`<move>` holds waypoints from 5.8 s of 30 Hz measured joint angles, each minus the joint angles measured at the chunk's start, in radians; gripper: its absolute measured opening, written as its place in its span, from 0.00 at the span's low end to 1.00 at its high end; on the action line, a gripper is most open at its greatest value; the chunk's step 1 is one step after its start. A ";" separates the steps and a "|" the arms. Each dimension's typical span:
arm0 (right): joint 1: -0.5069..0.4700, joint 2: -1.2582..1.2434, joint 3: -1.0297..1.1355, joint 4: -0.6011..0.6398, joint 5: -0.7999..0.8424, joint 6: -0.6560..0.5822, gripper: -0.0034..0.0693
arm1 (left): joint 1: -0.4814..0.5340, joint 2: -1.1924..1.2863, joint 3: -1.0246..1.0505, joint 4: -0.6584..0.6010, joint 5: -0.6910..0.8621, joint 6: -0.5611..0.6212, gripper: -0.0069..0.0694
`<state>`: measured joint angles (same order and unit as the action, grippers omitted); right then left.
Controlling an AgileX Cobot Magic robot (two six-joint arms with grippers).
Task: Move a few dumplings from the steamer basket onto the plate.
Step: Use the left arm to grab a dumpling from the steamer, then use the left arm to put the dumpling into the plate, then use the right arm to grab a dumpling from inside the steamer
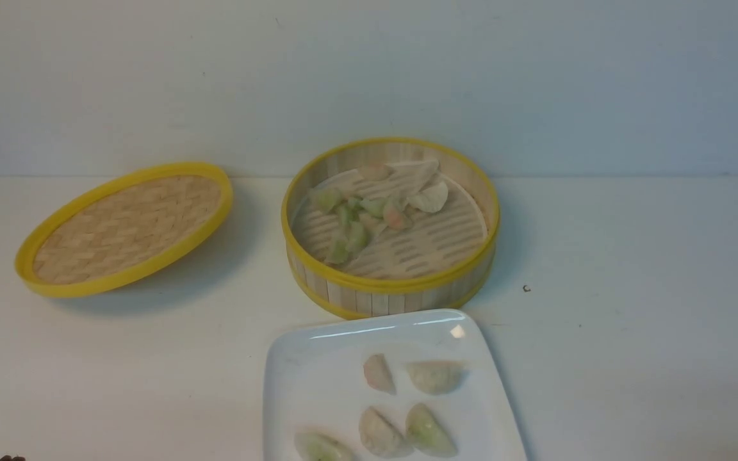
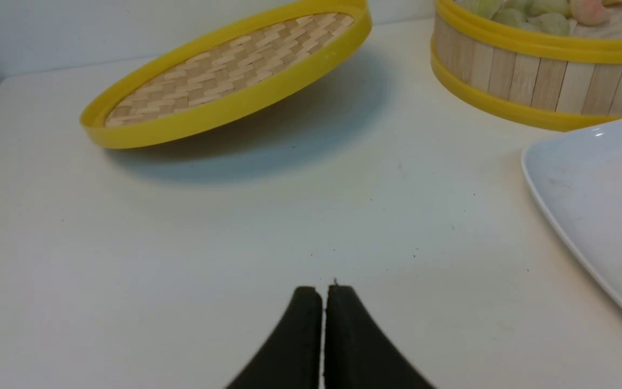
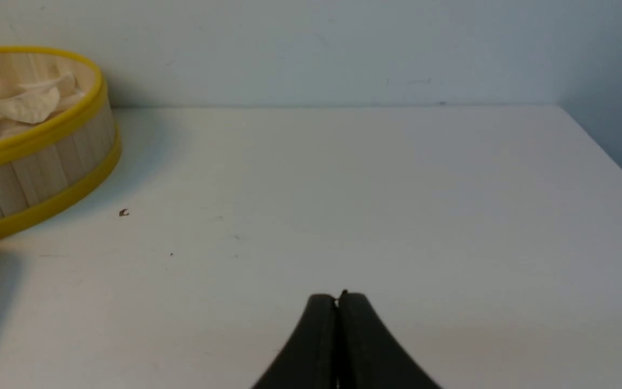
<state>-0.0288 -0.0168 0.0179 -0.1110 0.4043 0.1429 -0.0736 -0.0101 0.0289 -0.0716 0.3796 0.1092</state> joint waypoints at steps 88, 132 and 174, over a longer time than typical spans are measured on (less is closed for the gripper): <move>0.269 1.019 -0.966 0.668 0.577 -0.243 0.03 | -0.268 2.128 -1.954 -0.139 0.686 0.163 0.21; 0.269 1.019 -0.966 0.669 0.614 -0.322 0.03 | -0.379 2.097 -2.137 0.072 0.851 0.085 0.26; 0.269 1.019 -0.966 0.669 0.607 -0.375 0.03 | -0.469 1.958 -1.465 -0.073 0.793 0.088 0.79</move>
<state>0.2404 1.0024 -0.9485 0.5584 1.0109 -0.2320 -0.5424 1.9482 -1.4361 -0.1447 1.1721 0.1976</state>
